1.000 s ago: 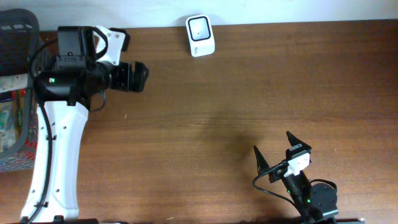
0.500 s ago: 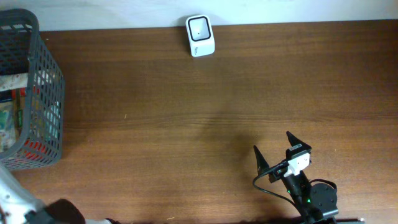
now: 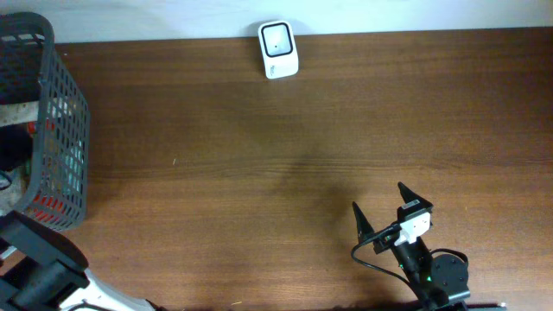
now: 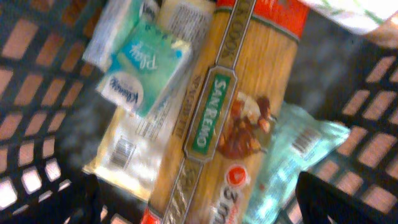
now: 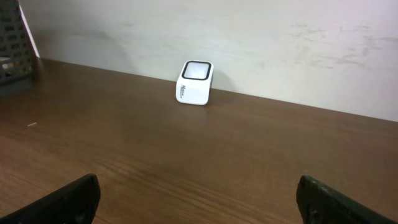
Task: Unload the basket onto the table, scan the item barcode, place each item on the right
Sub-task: 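Reach the left gripper into the grey basket and grasp the pasta package, then lift the pasta package out and lay it on the table center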
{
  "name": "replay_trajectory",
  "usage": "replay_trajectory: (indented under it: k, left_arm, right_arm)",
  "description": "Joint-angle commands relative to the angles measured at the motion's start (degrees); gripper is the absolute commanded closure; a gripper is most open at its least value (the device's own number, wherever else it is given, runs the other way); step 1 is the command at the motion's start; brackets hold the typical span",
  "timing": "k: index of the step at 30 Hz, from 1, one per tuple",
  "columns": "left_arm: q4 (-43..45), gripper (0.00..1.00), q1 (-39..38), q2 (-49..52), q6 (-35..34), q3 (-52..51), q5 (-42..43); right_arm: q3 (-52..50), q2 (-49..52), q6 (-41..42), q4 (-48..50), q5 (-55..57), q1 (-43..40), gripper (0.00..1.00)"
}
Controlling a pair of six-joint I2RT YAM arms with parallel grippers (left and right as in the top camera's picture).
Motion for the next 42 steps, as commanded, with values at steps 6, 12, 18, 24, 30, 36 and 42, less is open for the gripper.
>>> replay_trajectory:
  k: [6,12,18,24,30,36,42]
  left_arm:
    - [12.48,0.0,0.48,2.8,4.02,-14.25,0.66]
    - [15.76,0.08,0.52,7.5,3.98,-16.81,0.63]
    - [15.85,0.92,0.52,7.58,3.98,-16.76,0.61]
    - [11.17,1.0,0.35,6.43,3.93,-10.71,0.7]
    - [8.13,1.0,0.09,-5.53,0.46,2.89,4.98]
    - [13.11,1.0,0.09,-19.5,-4.55,5.01,19.26]
    - [12.85,1.0,-6.43,-25.7,-9.62,4.98,30.86]
  right_arm:
    - [-0.52,-0.37,-0.39,-0.02,-0.11,0.5,0.01]
    - [-0.52,-0.39,-0.39,-0.02,-0.11,0.5,0.01]
    - [-0.52,-0.39,-0.42,-0.02,-0.11,0.5,0.01]
    - [-0.52,-0.37,-0.39,-0.04,-0.11,0.5,0.01]
    - [-0.52,-0.39,-0.39,-0.02,-0.11,0.5,0.01]
    - [-0.52,-0.39,-0.39,-0.02,-0.11,0.5,0.01]
    - [-0.52,-0.37,-0.39,-0.02,-0.11,0.5,0.01]
